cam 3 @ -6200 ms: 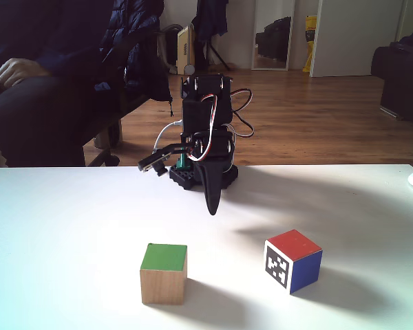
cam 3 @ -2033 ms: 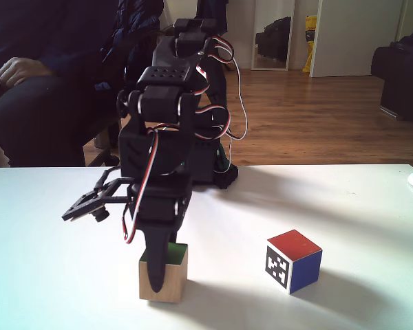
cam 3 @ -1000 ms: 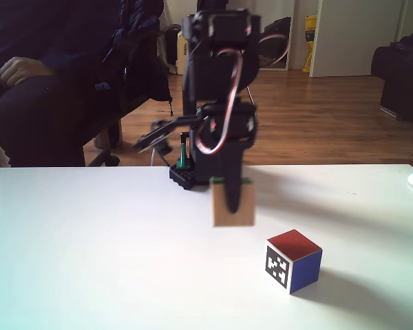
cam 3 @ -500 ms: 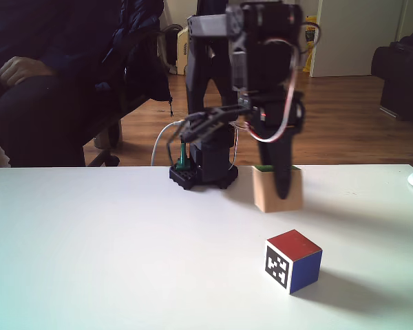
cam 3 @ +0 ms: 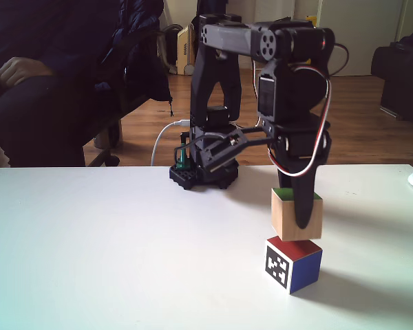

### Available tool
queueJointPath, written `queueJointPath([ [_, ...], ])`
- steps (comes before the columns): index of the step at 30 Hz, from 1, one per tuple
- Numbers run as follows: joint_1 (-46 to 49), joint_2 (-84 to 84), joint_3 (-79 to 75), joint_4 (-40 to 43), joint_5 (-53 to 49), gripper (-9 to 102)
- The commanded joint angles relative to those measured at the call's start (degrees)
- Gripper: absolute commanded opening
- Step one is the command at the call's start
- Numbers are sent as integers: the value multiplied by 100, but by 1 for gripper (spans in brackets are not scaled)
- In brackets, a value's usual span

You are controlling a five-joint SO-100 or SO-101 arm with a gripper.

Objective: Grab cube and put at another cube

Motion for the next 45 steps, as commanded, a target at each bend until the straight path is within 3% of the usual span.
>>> queueJointPath([
  [1,-44,-79,-475,35,44,14],
  [36,229,-826,-1116,211,26,15],
  [45,132,-1002,-1169,246,-18,21],
])
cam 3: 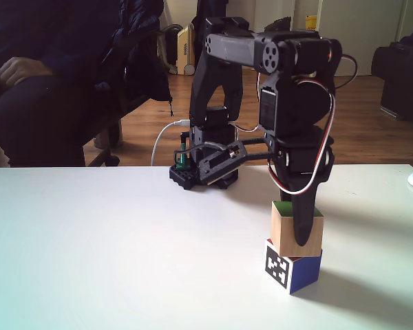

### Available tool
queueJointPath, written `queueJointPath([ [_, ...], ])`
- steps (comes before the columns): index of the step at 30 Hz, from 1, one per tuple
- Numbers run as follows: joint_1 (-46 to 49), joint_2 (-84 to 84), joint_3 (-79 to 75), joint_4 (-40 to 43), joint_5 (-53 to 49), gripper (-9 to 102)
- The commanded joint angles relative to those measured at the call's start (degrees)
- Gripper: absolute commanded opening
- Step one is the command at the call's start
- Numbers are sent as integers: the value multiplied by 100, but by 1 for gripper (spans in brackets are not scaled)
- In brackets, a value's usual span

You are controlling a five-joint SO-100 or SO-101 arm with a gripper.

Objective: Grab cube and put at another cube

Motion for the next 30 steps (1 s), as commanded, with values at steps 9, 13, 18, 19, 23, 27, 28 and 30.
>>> queueJointPath([
  [9,-193,-510,-659,545,-26,27],
  [13,-211,-554,-686,615,-18,29],
  [18,-193,-606,-668,624,-114,47],
  [19,-202,-624,-668,633,-141,47],
  [23,-132,-624,-721,650,-44,48],
  [27,-53,-615,-896,712,-18,50],
  [28,-44,-615,-949,747,-18,50],
  [30,-44,-615,-1081,870,-9,50],
])
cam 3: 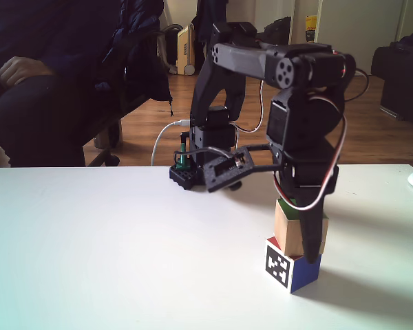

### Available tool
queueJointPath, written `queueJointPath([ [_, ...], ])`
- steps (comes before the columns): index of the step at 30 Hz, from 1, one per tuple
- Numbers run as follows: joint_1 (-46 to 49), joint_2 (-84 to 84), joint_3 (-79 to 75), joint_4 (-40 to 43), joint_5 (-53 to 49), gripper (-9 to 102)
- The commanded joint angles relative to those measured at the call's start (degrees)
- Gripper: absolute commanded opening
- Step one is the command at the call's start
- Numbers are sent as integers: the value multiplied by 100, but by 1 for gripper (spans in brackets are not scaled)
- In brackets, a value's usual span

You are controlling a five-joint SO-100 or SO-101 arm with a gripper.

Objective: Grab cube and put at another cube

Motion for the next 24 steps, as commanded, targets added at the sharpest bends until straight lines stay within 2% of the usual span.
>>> queueJointPath([
  [1,-9,97,-378,185,44,50],
  [9,-264,940,-369,598,132,50],
  [16,-642,2760,756,589,167,50],
  [20,-492,4192,1617,404,88,49],
  [24,0,6126,3067,-246,-316,44],
])
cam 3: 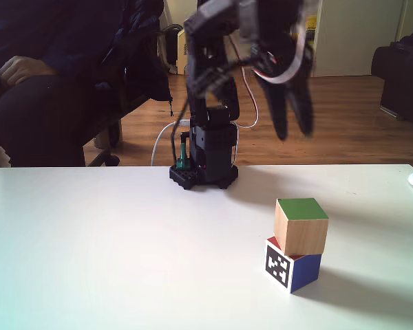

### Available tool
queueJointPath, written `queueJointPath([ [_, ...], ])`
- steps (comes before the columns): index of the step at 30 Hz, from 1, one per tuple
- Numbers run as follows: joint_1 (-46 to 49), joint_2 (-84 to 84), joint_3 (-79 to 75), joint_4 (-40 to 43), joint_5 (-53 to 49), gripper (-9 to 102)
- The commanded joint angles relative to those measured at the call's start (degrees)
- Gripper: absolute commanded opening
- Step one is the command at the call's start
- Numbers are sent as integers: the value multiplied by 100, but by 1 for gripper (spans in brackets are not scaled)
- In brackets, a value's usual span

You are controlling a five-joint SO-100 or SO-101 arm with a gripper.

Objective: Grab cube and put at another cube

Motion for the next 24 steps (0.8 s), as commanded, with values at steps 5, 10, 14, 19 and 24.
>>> queueJointPath([
  [5,1037,3551,2646,-1099,-870,35],
  [10,1608,5186,4359,-1758,-1230,25],
  [14,1784,6021,5282,-2109,-1354,17],
  [19,1881,5977,5792,-2602,-1468,9],
  [24,1837,6346,6495,-2944,-1547,0],
])
